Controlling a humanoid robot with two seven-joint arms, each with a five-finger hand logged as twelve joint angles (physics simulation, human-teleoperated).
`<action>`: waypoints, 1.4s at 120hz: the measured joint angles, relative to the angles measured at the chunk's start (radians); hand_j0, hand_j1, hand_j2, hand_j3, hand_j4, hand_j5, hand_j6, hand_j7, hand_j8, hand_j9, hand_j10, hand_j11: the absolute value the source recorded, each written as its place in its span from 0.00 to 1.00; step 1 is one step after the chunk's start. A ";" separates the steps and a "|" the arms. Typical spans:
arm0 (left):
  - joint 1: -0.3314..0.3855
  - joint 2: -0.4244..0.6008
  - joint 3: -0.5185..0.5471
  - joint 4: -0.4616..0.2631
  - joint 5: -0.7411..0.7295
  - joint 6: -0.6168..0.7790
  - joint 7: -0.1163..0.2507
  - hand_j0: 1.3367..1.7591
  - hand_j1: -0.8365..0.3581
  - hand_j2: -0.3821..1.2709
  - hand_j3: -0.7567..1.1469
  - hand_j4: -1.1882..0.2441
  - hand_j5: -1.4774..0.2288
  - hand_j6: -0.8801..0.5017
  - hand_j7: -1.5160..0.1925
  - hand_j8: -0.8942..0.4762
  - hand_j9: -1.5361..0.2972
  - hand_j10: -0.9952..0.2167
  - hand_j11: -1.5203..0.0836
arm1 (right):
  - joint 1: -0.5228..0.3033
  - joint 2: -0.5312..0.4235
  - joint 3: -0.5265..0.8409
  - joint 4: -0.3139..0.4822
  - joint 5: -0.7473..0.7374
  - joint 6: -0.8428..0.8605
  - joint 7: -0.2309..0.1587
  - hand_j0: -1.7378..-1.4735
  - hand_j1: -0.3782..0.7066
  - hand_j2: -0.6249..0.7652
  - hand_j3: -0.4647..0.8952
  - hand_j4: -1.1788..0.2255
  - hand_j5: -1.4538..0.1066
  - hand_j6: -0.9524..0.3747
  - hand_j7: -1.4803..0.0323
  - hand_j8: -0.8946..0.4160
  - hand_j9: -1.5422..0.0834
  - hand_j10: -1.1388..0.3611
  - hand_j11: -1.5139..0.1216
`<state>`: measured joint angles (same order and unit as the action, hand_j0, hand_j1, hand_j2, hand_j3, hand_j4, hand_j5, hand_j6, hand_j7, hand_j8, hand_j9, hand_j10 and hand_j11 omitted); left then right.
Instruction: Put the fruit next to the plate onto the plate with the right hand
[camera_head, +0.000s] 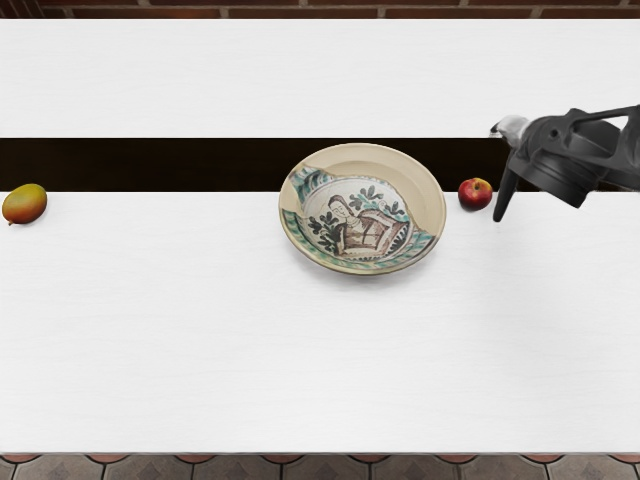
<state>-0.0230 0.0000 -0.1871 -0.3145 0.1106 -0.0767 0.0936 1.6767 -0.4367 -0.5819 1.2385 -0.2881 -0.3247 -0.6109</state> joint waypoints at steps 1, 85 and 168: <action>0.000 0.000 0.000 0.000 0.000 0.000 0.000 0.76 0.98 0.23 0.40 0.82 0.86 0.63 0.88 0.65 0.83 0.81 0.94 | -0.003 0.004 0.001 -0.006 0.000 0.000 0.000 0.30 0.11 0.44 0.34 0.78 0.87 0.66 0.91 0.62 0.89 0.71 0.87; 0.000 0.000 0.000 0.000 0.000 0.000 0.000 0.76 0.98 0.23 0.40 0.82 0.86 0.63 0.88 0.65 0.83 0.81 0.94 | -0.216 0.197 0.100 -0.363 -0.029 -0.008 0.000 0.30 0.30 0.41 0.34 0.66 0.72 0.53 0.76 0.49 0.75 0.59 0.73; 0.000 0.000 0.000 0.000 0.000 0.000 0.000 0.76 0.98 0.23 0.40 0.82 0.86 0.63 0.88 0.65 0.83 0.81 0.94 | -0.272 0.251 0.114 -0.431 -0.045 -0.007 0.000 0.30 0.38 0.40 0.34 0.61 0.66 0.47 0.70 0.44 0.69 0.54 0.67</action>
<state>-0.0230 0.0000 -0.1869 -0.3145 0.1107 -0.0767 0.0936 1.4043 -0.1852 -0.4678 0.8071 -0.3329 -0.3315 -0.6109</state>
